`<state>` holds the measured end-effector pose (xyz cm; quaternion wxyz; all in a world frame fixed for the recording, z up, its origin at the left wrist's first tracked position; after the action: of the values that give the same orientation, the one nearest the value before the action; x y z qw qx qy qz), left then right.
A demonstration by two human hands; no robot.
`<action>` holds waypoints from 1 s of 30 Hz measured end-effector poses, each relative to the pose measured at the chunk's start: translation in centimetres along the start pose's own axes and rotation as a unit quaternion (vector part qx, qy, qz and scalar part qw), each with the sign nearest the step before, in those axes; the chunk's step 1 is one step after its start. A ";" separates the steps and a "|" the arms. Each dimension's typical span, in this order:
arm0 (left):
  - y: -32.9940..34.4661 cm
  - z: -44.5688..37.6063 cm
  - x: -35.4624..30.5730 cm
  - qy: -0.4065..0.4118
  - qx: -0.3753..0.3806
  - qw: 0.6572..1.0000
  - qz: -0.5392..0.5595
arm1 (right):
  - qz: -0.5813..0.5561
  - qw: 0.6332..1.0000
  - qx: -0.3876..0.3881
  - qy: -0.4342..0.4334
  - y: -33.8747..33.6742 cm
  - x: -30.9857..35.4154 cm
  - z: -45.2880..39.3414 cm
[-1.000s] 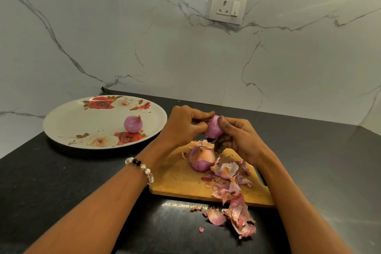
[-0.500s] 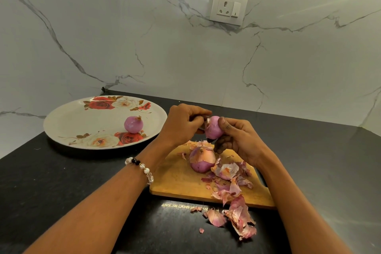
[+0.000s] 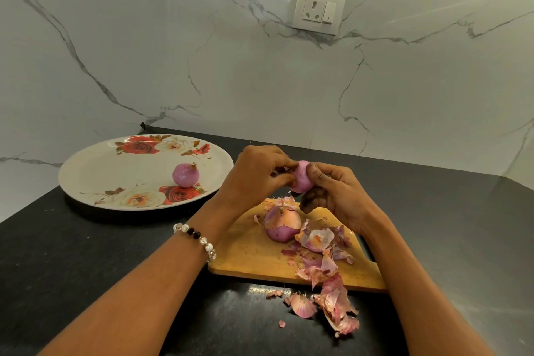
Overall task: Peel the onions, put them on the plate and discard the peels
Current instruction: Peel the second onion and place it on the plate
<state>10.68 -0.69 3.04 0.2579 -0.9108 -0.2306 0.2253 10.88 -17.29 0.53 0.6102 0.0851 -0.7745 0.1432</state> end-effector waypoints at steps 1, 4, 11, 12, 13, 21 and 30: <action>-0.1 0.0 -0.1 0.008 -0.005 1.000 -0.003 | 0.003 1.000 0.000 0.001 0.1 0.0 0.0; -0.3 0.1 -0.1 0.014 -0.006 1.000 -0.006 | 0.012 1.000 -0.001 0.007 0.1 0.0 0.0; -0.3 0.1 0.6 -0.089 -0.047 0.994 0.046 | 0.014 1.000 0.001 0.009 0.2 0.0 0.0; -0.2 0.1 0.9 -0.121 -0.051 0.990 0.061 | 0.013 1.000 0.002 0.009 0.2 0.1 0.0; -0.1 0.1 1.1 -0.150 -0.054 0.984 0.076 | 0.012 1.000 0.003 0.009 0.2 0.1 0.0; -0.9 0.4 2.4 -0.271 -0.106 0.945 0.146 | 0.008 1.000 0.015 0.009 0.3 0.2 0.1; -0.9 0.3 1.9 -0.221 -0.057 0.972 0.061 | 0.005 1.000 0.009 -0.008 -0.3 0.3 0.0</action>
<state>11.80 1.14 2.81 0.1343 -0.8639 -0.2386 0.4226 10.94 -17.59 0.88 0.6027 0.0879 -0.7782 0.1531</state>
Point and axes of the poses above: each hand's wrist, its own z-axis away from the middle knuckle, its own y-axis out of the palm, x = y × z, the point moved 4 cm from there along -z, towards the middle knuckle, and after that the axes turned 3 degrees about x, right-handed, at the moved point
